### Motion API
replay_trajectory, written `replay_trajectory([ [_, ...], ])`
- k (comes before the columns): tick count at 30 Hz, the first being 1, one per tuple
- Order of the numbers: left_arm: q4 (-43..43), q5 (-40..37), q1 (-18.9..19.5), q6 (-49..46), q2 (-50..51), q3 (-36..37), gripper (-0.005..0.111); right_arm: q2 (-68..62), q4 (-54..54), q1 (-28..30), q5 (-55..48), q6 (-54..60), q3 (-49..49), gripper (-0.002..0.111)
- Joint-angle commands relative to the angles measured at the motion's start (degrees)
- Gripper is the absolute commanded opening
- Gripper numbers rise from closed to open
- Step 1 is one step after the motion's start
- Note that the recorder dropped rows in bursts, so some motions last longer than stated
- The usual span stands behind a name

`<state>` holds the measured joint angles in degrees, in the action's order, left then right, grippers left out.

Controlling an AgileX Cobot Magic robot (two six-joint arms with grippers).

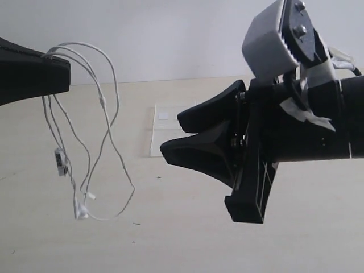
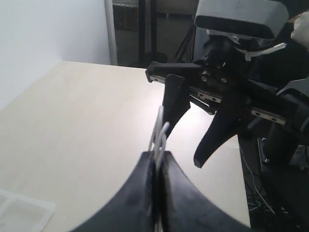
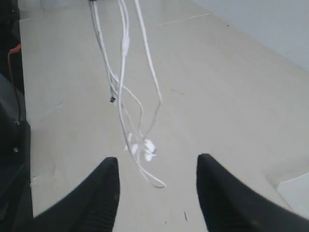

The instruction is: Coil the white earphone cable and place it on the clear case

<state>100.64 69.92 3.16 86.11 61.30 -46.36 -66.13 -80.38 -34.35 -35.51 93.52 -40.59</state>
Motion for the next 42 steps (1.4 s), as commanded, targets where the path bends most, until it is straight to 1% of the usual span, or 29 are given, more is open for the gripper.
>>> replay_trajectory([
  [1, -0.69, 0.04, -0.3, -0.53, 0.05, -0.41, 0.0, -2.33, -6.41, 0.35, -0.53, 4.18, 0.22, 0.056],
  [3, -0.69, 0.04, -0.3, -0.43, 0.05, -0.41, 0.0, -4.43, -8.21, 0.35, -1.57, 4.43, 0.22, 0.058],
  [8, -0.69, 0.04, -0.3, -0.32, 0.05, -0.41, 0.0, -9.6, -15.32, 0.35, -5.8, 10.9, 0.22, 0.065],
  [16, -0.69, 0.04, -0.3, -0.35, 0.05, -0.41, 0.0, -13.28, -15.46, 0.35, -15.1, 17.25, 0.22, 0.067],
  [18, -0.69, 0.04, -0.3, -0.03, 0.05, -0.41, 0.0, -13.49, -15.36, 0.35, -16.49, 18.53, 0.22, 0.07],
  [24, -0.69, 0.04, -0.3, -0.03, 0.05, -0.41, 0.0, -13.49, -15.59, 0.35, -16.57, 18.53, 0.22, 0.075],
  [31, -0.69, 0.04, -0.3, -0.03, 0.05, -0.41, 0.0, -13.38, -16.66, 0.35, -16.4, 19.59, 0.22, 0.075],
  [37, -0.69, 0.04, -0.3, -0.03, 0.05, -0.41, 0.0, -13.38, -19.57, 0.35, -12.68, 21.06, 0.22, 0.075],
  [42, -0.69, 0.04, -0.3, -0.03, 0.05, -0.41, 0.0, -13.38, -19.57, 0.35, -12.81, 20.91, 0.22, 0.075],
])
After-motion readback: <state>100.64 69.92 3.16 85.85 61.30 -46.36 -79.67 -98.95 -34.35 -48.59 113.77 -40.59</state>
